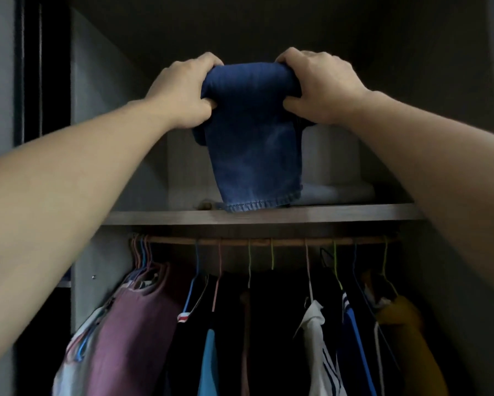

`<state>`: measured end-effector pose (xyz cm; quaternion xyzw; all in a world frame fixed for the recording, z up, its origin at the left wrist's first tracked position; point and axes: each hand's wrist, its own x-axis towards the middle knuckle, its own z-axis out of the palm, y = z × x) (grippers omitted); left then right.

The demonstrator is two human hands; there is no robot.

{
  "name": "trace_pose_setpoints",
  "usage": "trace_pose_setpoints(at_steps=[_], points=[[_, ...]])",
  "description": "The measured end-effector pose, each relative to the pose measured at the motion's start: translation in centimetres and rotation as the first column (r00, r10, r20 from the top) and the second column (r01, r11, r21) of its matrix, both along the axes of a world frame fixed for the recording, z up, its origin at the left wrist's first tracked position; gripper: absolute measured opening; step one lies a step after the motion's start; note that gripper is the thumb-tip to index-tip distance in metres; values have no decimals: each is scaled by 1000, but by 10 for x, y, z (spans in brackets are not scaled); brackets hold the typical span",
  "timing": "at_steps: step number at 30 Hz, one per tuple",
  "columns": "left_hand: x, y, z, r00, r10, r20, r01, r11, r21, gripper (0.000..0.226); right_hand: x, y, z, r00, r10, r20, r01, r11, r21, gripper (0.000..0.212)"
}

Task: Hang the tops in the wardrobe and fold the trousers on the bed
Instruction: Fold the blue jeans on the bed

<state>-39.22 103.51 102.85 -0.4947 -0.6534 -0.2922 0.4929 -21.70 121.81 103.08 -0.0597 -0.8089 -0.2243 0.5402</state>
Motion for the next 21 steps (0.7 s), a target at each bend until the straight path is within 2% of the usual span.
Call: trace_pose_setpoints(at_steps=[10, 17, 21], points=[[-113, 74, 2, 999, 29, -21, -29, 1000, 0, 64, -102, 64, -2, 998, -51, 37, 51, 999, 15, 48], [-196, 128, 27, 999, -21, -26, 20, 998, -62, 54, -177, 100, 26, 973, -216, 84, 217, 976, -4, 45], [-216, 156, 37, 996, 0, -86, 6, 998, 64, 56, -203, 116, 33, 965, -261, -30, 261, 965, -8, 49]])
